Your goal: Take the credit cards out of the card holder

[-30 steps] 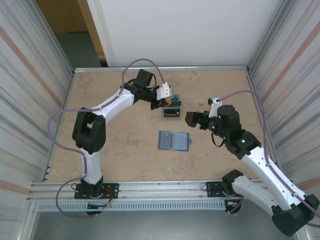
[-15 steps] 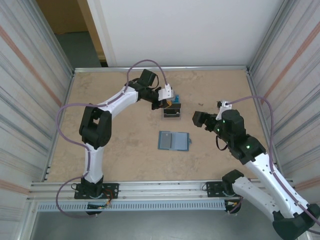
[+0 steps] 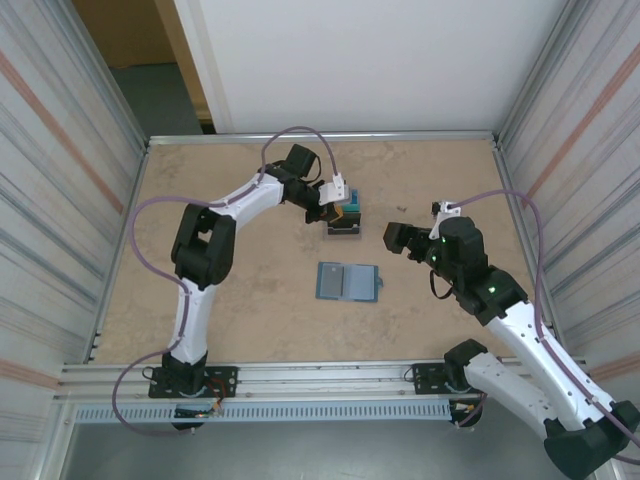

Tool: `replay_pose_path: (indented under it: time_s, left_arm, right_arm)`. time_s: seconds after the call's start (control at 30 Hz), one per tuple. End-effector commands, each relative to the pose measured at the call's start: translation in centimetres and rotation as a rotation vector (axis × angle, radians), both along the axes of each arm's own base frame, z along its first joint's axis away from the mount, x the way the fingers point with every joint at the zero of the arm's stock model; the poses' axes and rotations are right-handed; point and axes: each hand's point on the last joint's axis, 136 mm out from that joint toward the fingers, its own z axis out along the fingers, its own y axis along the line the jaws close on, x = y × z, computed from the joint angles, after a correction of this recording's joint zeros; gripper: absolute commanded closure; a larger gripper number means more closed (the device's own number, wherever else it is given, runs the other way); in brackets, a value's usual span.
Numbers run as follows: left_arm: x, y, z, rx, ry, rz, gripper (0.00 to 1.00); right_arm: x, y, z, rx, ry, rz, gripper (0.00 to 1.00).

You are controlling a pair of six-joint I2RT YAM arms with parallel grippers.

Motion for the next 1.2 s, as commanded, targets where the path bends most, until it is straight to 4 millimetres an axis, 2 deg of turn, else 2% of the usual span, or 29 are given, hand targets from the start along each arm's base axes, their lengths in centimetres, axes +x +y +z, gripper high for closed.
replay_pose_path:
  time_s: [0.0,0.33,0.63,0.9,0.97,1.0,1.03,1.07,1.17]
  left_arm:
    - [0.9,0.4,0.1,0.009,0.007,0.023,1.00]
    - [0.5,1.4,-1.6,0.059,0.043,0.055,1.00]
    - [-0.3,3.0,-2.7,0.090,0.084,0.106,1.00]
    - [-1.0,3.7,-1.9,0.083,0.082,0.152,1.00]
    - [-1.1,3.8,-2.3,0.087,0.095,0.167,1.00]
    - [-1.1,3.8,-1.1,0.072,0.079,0.173,1.00]
    - [-1.2,3.7,-0.9,0.068,0.079,0.178,1.00]
    - [-1.1,3.7,-0.7,0.062,0.076,0.186,0.98]
    - [-1.2,3.5,-0.4,0.056,0.069,0.201,0.85]
  right_arm:
    - [0.2,-0.4,-0.6,0.000,0.016,-0.029,0.01]
    - [0.5,0.1,-1.8,-0.027,0.083,-0.010,0.00]
    - [1.2,2.1,-4.2,-0.070,0.213,0.068,0.15]
    - [1.5,4.5,-6.0,-0.127,0.284,0.144,0.23]
    - [1.4,5.0,-6.4,-0.158,0.298,0.156,0.24]
    - [1.4,5.2,-6.8,-0.178,0.306,0.161,0.24]
    - [1.4,5.4,-6.9,-0.194,0.312,0.165,0.25]
    - [1.3,5.6,-7.1,-0.209,0.321,0.171,0.26]
    - [1.2,6.4,-7.7,-0.249,0.341,0.189,0.27]
